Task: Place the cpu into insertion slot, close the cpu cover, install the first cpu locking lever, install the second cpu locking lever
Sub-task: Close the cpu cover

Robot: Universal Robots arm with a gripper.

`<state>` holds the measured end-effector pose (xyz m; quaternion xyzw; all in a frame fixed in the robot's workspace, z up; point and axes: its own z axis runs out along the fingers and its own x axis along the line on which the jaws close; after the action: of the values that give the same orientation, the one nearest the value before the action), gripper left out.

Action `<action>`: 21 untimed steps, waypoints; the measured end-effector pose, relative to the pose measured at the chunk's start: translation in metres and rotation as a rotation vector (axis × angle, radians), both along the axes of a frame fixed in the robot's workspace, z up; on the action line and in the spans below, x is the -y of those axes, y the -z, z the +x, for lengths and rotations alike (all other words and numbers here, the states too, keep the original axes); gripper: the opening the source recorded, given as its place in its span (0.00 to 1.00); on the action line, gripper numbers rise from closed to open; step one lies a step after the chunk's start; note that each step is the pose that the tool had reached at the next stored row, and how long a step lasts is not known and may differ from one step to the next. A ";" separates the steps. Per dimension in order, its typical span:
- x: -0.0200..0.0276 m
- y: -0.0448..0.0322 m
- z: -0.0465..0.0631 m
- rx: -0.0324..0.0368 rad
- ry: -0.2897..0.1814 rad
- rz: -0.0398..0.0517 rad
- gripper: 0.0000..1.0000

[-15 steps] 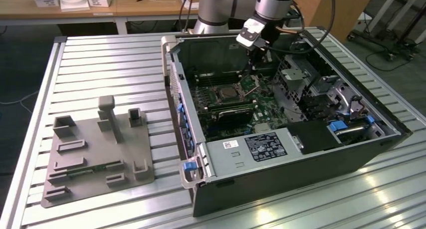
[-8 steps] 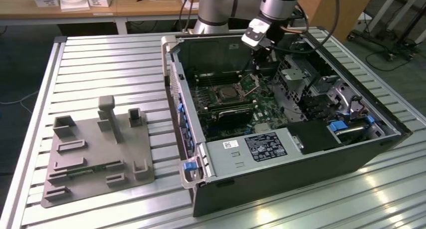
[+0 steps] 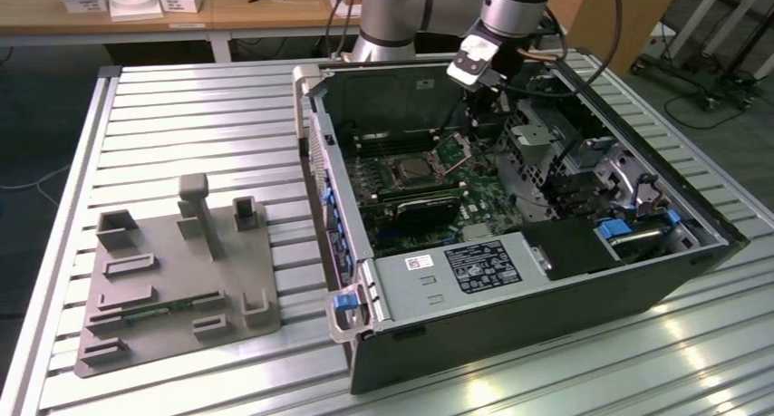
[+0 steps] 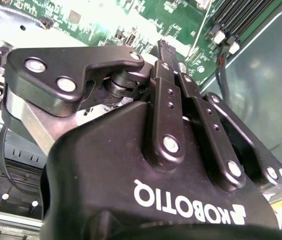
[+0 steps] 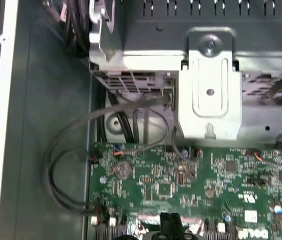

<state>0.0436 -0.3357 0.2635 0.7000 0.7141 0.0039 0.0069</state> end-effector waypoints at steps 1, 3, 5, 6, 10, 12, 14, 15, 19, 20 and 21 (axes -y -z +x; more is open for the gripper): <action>0.0000 0.0004 0.002 -0.0005 0.000 -0.0001 0.10; 0.0000 0.0014 0.005 -0.0012 0.000 0.0000 0.10; 0.0000 0.0023 0.007 -0.0020 0.000 -0.0001 0.10; 0.0000 0.0028 0.009 -0.0023 0.000 -0.0001 0.10; -0.0001 0.0049 0.014 -0.0038 0.000 0.0001 0.10; -0.0001 0.0067 0.015 -0.0052 0.000 -0.0002 0.10; 0.0000 0.0091 0.015 -0.0061 -0.001 -0.0001 0.10; 0.0000 0.0104 0.015 -0.0064 -0.001 -0.0001 0.10; -0.0001 0.0163 0.015 -0.0080 -0.003 0.0000 0.10; -0.0001 0.0178 0.015 -0.0086 -0.004 -0.0001 0.10; -0.0001 0.0195 0.015 -0.0093 -0.004 0.0000 0.10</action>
<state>0.0584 -0.3356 0.2440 0.6985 0.7156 0.0007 0.0036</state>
